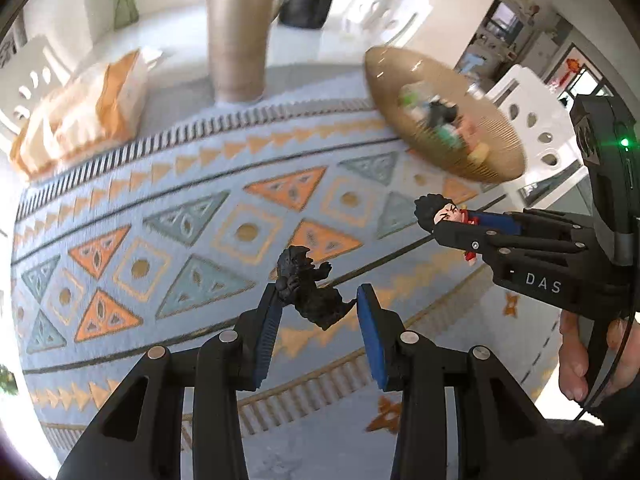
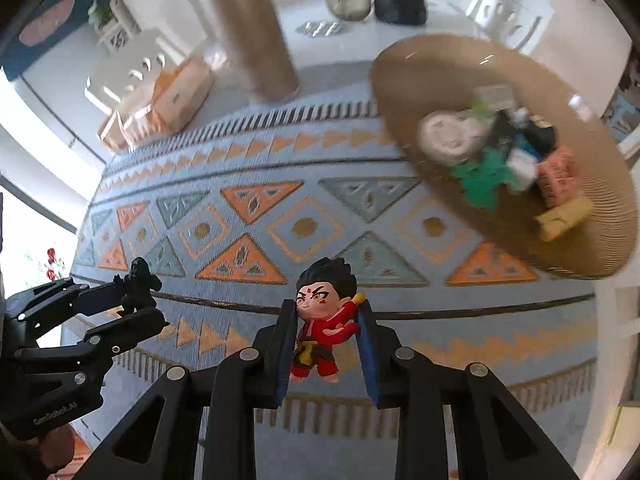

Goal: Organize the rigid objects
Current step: 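Carry both figures over the brown bowl and open both grippers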

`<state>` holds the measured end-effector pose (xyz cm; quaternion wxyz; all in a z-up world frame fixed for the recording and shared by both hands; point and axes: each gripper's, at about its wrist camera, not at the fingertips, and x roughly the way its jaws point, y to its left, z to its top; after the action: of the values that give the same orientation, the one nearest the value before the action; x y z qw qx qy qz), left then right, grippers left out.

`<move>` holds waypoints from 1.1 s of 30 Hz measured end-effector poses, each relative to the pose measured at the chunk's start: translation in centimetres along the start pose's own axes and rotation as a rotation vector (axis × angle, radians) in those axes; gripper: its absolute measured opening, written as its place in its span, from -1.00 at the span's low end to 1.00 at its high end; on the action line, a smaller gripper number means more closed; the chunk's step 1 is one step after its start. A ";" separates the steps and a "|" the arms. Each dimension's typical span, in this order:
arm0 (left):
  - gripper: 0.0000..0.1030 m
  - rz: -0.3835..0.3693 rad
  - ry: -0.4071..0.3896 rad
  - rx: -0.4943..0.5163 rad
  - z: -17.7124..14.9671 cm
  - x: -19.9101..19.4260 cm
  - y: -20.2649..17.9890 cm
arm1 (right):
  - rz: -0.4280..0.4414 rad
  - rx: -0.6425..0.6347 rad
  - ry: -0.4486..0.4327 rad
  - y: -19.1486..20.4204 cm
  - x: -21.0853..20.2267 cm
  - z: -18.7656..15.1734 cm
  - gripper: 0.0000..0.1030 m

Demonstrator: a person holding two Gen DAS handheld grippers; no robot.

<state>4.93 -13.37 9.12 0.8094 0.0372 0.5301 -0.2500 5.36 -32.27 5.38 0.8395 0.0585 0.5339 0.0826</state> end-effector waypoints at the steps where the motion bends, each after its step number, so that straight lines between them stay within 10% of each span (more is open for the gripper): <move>1: -0.31 -0.006 -0.009 0.003 0.3 -0.3 -0.4 | 0.004 0.002 -0.013 0.0 -0.6 0.0 -0.45; 18: -0.31 -0.079 -0.309 0.212 15.2 -4.2 -12.7 | -0.163 0.095 -0.332 -10.3 -12.5 7.0 -0.45; 33: -0.31 -0.089 -0.188 0.159 20.1 5.4 -16.1 | -0.147 0.201 -0.258 -19.6 -9.5 10.0 -0.45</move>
<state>16.29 -35.91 16.44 0.8381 0.0541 0.4314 -0.3295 11.99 -53.49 14.40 0.8947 0.1132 0.4301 -0.0408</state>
